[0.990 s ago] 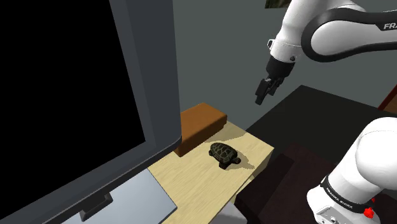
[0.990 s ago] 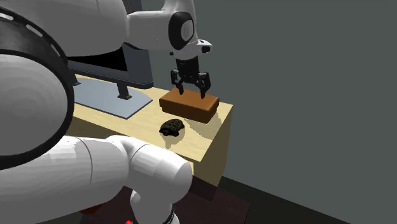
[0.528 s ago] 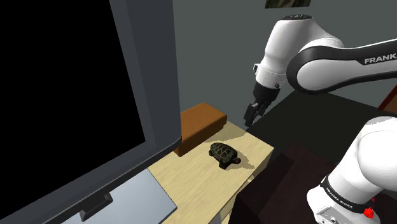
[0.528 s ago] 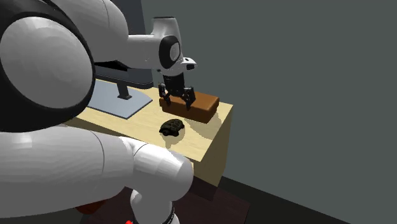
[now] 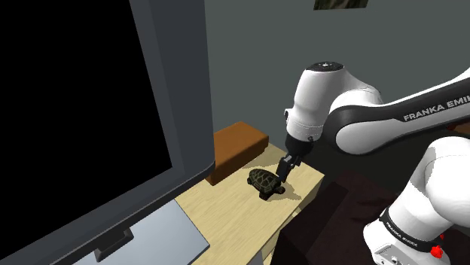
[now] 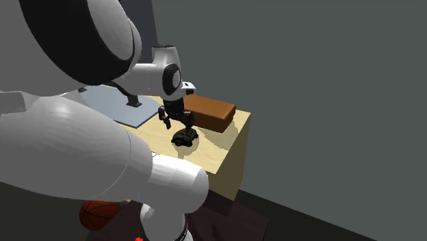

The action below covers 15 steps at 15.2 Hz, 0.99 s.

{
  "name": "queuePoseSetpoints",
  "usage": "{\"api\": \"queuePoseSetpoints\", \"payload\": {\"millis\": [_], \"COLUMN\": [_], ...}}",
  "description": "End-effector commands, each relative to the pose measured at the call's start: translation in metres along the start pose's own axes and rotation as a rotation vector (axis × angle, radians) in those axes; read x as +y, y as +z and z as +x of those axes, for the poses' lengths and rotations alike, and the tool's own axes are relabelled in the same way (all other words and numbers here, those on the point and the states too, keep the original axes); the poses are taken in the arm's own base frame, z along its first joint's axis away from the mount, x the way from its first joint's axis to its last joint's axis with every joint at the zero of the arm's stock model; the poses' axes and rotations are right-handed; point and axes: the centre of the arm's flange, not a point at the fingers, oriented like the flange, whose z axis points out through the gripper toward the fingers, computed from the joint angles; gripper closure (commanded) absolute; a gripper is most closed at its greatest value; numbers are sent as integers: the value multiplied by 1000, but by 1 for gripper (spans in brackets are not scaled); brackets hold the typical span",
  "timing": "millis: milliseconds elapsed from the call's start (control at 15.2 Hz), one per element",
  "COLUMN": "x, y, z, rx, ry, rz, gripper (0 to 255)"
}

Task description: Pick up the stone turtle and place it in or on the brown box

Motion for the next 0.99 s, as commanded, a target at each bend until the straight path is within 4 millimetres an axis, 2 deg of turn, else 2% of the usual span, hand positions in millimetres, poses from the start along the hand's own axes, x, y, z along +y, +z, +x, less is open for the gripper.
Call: {"api": "queuePoseSetpoints", "payload": {"millis": [0, 66, 528, 924], "x": [-19, -27, -27, -27], "y": [21, 30, 66, 70], "z": [-2, -3, -4, -4], "rx": [-12, -18, -18, -18], "ry": [-9, -13, -13, -13], "rz": [5, 7, 7, 7], "gripper": [0, 0, 0, 0]}}
